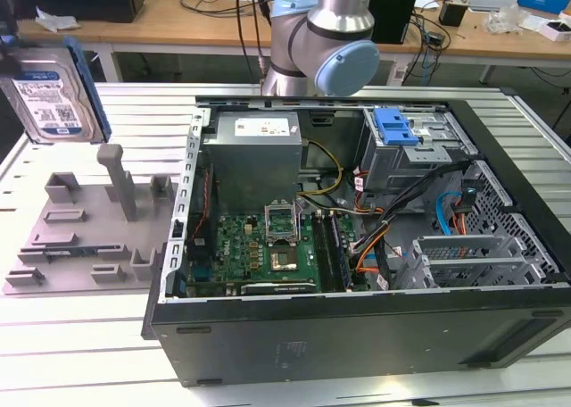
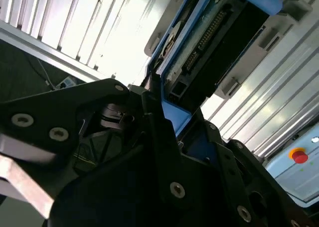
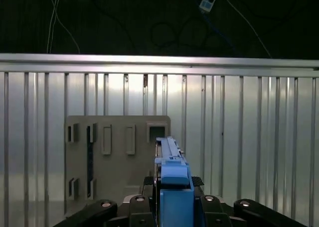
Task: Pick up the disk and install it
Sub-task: 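Pick up the disk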
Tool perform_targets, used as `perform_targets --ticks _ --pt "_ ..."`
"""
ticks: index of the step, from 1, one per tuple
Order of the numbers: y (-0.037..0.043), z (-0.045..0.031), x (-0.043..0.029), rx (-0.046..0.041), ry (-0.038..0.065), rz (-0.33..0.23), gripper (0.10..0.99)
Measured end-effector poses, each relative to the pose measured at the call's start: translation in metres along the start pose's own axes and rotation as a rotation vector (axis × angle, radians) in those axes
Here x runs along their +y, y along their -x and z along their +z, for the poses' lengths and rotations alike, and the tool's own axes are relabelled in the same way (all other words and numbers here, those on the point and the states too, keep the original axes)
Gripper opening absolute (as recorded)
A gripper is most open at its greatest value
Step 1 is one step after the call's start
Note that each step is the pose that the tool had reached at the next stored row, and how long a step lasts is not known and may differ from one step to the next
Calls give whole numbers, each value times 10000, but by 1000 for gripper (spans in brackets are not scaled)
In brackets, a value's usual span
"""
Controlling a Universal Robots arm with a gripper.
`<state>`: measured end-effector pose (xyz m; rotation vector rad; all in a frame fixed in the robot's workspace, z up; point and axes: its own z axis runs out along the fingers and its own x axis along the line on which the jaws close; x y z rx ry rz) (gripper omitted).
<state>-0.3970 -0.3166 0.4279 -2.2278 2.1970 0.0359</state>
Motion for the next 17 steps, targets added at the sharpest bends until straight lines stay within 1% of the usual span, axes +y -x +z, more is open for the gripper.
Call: perform_targets --ticks 1,2,3,5,8,9,10,15,17 --pt "0 -126 -1 -41 -1 0 365" --pt "-1 -169 -2 -54 -2 -1 365" --pt "-2 -197 -3 -61 -1 -1 365" --pt "-4 -320 -6 -100 -2 -1 365" --pt "-9 -511 -21 -186 -3 -2 365" --pt "-11 -550 -26 -216 -4 -2 365" --pt "-18 -568 -28 -234 -3 -2 365" --pt "-21 -568 -27 -239 -3 -2 365" --pt "-36 -568 -36 -239 -2 -3 365"
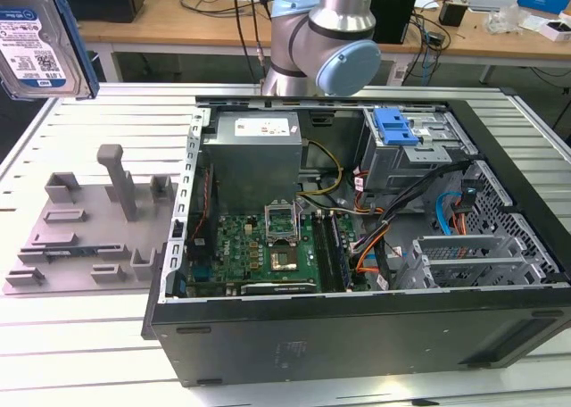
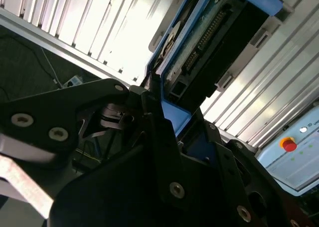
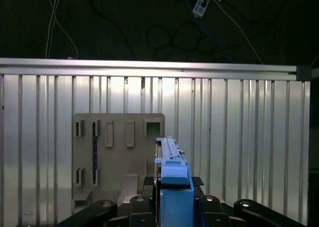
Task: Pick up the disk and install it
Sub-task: 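Pick up the disk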
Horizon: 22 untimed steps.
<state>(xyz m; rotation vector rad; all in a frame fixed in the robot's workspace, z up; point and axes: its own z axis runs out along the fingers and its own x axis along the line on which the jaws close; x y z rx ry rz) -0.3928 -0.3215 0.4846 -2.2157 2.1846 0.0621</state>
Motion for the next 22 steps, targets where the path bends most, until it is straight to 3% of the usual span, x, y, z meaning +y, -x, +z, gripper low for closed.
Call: perform_targets --ticks 6,9,13,14,20,22 --pt "-154 -20 -173 59 193 12 365" --pt "-271 -52 -363 59 315 17 365" --pt "-372 -87 -564 58 392 18 365" --pt "-407 -99 -660 56 422 23 365" --pt "-505 -123 -976 56 490 25 365" --pt "-555 -131 -1172 56 500 26 365"
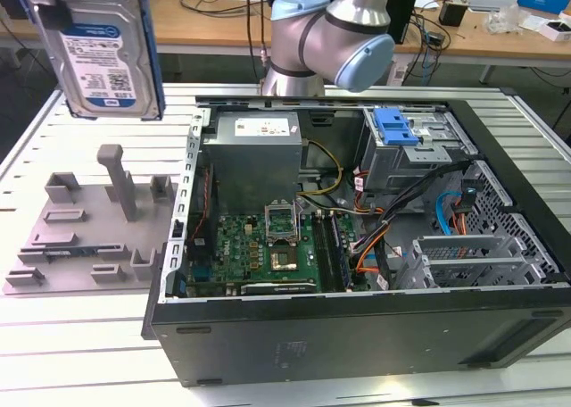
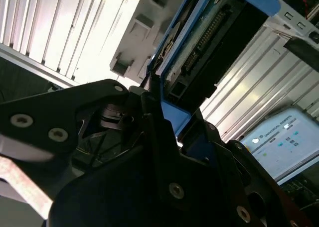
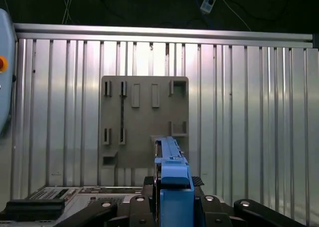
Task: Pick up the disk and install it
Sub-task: 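Pick up the disk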
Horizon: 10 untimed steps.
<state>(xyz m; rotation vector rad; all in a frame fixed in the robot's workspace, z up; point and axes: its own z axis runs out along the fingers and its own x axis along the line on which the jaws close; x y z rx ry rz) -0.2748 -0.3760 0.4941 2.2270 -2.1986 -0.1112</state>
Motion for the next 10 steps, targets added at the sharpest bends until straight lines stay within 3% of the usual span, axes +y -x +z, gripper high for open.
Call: perform_targets --ticks 4,5,10 --pt "-51 -18 -195 0 2 1 365" --pt "-73 -24 -285 0 2 -1 365" --pt "-174 -44 -544 1 18 -2 365"
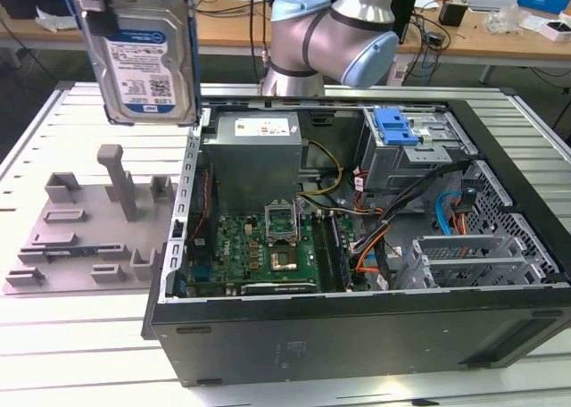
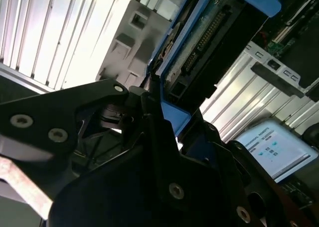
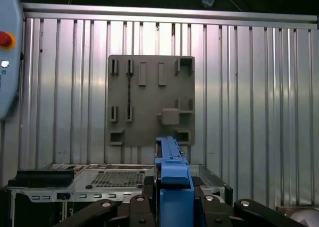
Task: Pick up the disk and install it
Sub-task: 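Pick up the disk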
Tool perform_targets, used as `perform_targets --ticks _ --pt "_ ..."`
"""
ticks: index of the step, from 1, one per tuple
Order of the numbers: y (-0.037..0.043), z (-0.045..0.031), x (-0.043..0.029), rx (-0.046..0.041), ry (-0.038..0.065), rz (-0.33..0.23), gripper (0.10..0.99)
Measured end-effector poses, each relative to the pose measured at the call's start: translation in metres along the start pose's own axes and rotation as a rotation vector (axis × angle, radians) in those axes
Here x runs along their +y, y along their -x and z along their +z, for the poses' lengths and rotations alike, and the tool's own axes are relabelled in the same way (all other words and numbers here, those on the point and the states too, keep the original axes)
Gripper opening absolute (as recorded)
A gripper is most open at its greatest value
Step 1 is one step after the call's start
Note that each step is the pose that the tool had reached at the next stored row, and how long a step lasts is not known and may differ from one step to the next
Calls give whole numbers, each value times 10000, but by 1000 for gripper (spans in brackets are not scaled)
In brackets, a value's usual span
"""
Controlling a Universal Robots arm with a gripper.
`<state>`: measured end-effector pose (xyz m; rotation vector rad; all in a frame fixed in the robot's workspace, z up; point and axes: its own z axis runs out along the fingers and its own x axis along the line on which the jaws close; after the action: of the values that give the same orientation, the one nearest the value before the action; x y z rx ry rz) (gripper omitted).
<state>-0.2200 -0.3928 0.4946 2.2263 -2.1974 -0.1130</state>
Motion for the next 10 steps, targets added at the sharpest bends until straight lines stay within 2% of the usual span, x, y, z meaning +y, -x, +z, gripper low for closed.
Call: perform_targets --ticks 2,7,8,10 --pt "-50 -7 -99 -2 5 2 365" --pt "-155 -23 -281 0 17 3 365" --pt "-202 -29 -345 -1 21 2 365" --pt "-259 -35 -418 -2 28 4 365"
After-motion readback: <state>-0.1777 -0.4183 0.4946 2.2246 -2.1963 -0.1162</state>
